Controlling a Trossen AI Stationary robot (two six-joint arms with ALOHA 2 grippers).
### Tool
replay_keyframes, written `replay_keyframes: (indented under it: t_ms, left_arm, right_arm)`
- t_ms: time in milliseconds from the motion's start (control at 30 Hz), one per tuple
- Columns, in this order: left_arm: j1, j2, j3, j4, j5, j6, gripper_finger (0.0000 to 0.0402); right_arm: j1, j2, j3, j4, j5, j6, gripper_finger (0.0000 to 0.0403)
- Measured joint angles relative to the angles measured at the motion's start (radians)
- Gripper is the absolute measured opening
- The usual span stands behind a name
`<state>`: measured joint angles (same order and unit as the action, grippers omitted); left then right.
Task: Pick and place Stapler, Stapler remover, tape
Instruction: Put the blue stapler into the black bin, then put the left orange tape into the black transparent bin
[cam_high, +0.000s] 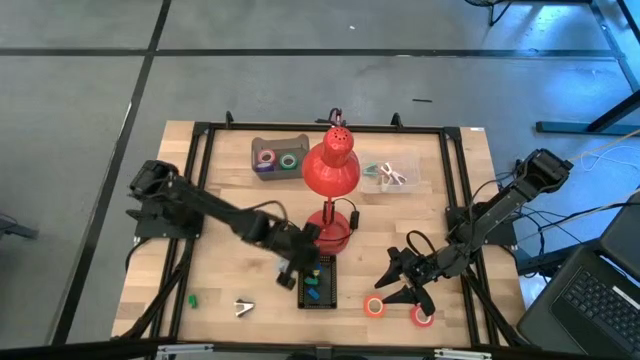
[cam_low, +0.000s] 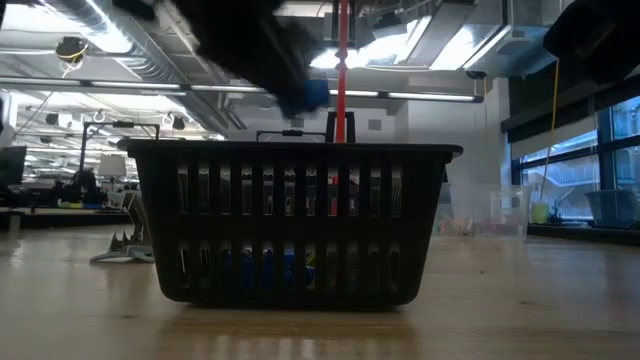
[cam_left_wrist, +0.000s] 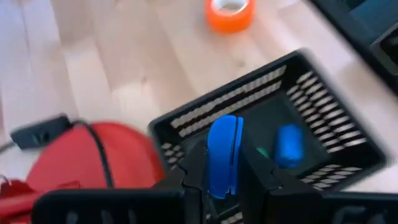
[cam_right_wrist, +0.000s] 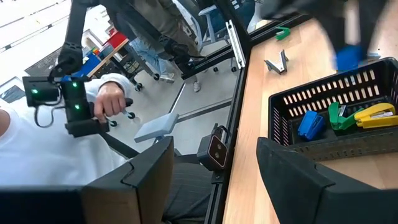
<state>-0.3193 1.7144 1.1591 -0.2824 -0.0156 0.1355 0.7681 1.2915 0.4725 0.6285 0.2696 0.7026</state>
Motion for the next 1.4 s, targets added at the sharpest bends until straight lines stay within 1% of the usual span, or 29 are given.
replay_keyframes:
  t_ms: [100,200,433,600,667,733,800,933,1100,1233,1400]
  left_arm:
    - [0.035,0.044,0.0,-0.004,0.053,0.001,0.0043]
    - [0.025,0.085,0.007,-0.005,0.08,0.023,0.0043]
    - [-0.037,0.206,0.124,0.001,0.105,0.087,0.0043]
    - [-0.046,0.326,0.203,-0.066,0.122,0.104,0.0043]
    - [-0.045,0.365,0.226,-0.082,0.112,0.112,0.0043]
    - [-0.045,0.377,0.237,-0.081,0.084,0.122,0.0046]
    - [-0.042,0.385,0.24,-0.069,0.074,0.123,0.0066]
    - [-0.038,0.377,0.261,-0.093,0.019,0.096,0.0131]
    - [-0.038,0.359,0.31,-0.146,0.007,0.086,0.0196]
    - [-0.038,0.324,0.327,-0.201,0.01,0.041,0.0222]
    - [-0.038,0.228,0.328,-0.34,-0.014,-0.088,0.0228]
  right_arm:
    - [0.0,0.0,0.0,0.0,0.0,0.0,0.0232]
    - [0.0,0.0,0.0,-0.001,0.0,0.0,0.0232]
    - [0.0,0.0,0.0,-0.006,0.0,-0.002,0.0232]
    - [0.0,0.0,0.0,-0.006,0.0,-0.002,0.0232]
    - [0.001,0.0,0.0,-0.006,0.0,0.0,0.0232]
    - [0.002,0.0,0.0,-0.006,0.0,0.0,0.0232]
    - [0.003,0.0,0.0,-0.008,0.0,0.0,0.0232]
    - [0.003,0.0,0.0,-0.012,0.0,0.0,0.0232]
    - [0.003,0.0,0.0,-0.016,0.0,0.0,0.0232]
    - [0.003,0.0,0.0,-0.023,0.0,0.001,0.0232]
    - [0.003,0.0,0.0,-0.021,0.0,0.024,0.0232]
